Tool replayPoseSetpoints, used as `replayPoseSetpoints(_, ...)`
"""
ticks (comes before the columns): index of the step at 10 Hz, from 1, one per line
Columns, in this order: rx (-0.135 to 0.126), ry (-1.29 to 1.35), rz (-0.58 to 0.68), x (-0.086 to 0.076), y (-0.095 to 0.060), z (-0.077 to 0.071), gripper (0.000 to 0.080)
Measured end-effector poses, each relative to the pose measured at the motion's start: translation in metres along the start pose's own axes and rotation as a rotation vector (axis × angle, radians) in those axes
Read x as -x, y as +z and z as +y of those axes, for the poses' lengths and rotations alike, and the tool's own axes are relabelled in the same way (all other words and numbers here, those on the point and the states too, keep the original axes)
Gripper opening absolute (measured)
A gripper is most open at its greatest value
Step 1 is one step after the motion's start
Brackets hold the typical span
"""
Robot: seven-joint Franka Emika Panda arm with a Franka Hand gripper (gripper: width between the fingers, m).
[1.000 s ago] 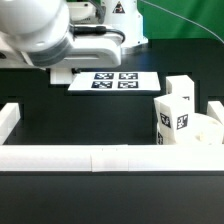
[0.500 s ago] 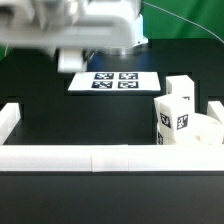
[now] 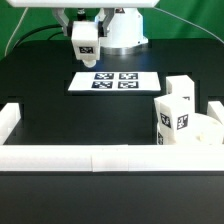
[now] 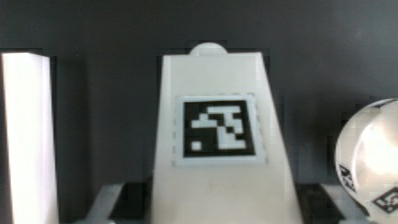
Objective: Assemble stool
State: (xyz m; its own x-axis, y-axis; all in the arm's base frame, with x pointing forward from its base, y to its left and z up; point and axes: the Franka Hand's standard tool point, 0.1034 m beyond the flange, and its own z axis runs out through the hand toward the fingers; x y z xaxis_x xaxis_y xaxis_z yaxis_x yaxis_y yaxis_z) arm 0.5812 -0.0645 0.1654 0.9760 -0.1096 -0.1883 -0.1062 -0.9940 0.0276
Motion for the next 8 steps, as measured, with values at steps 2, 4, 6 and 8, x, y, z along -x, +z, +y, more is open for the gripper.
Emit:
replayPoseSetpoints(2, 0.02, 0.024, 0.198, -0.004, -0.029, -0.069, 0.0337)
replayPoseSetpoints(4, -0.007, 0.046, 0.342, -0.016, -0.044, -0.109, 0.0337)
replayPoseSetpoints(6, -0.041, 0.078, 0.447, -0.017, -0.028, -0.102, 0.0337)
replayPoseSetpoints(8, -0.048, 0.071, 0.49, -0.018, -0.026, -0.107, 0.0337)
